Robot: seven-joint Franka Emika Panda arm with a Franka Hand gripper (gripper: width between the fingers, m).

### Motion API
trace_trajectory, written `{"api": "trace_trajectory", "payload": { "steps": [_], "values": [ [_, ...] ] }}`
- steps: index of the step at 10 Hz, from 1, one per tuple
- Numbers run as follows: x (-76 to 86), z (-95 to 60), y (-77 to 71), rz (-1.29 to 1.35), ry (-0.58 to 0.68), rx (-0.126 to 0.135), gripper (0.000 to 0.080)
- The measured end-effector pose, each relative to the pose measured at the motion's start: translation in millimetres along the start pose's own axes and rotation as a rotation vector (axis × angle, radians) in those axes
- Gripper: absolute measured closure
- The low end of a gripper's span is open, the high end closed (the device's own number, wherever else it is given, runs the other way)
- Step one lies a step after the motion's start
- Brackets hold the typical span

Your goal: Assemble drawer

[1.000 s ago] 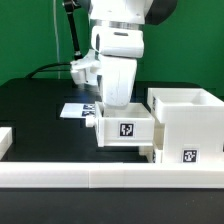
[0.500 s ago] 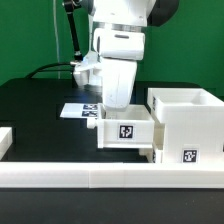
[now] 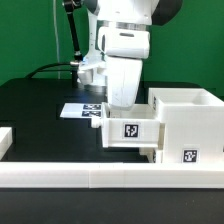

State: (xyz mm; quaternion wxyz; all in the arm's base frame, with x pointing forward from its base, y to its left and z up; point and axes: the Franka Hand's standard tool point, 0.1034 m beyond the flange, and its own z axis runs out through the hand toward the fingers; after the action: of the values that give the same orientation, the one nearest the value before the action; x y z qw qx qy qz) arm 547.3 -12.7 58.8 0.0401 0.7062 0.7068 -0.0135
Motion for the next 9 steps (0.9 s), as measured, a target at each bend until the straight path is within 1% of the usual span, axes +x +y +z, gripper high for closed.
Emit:
{"api": "trace_trajectory", "payload": {
  "steps": [7,9],
  "values": [
    [1.2,2.1,-2.2,0.023,0.000,0.005,0.0757],
    [0.7,1.6,-3.3,0.021,-0.006,0.028,0.0757]
  ]
}}
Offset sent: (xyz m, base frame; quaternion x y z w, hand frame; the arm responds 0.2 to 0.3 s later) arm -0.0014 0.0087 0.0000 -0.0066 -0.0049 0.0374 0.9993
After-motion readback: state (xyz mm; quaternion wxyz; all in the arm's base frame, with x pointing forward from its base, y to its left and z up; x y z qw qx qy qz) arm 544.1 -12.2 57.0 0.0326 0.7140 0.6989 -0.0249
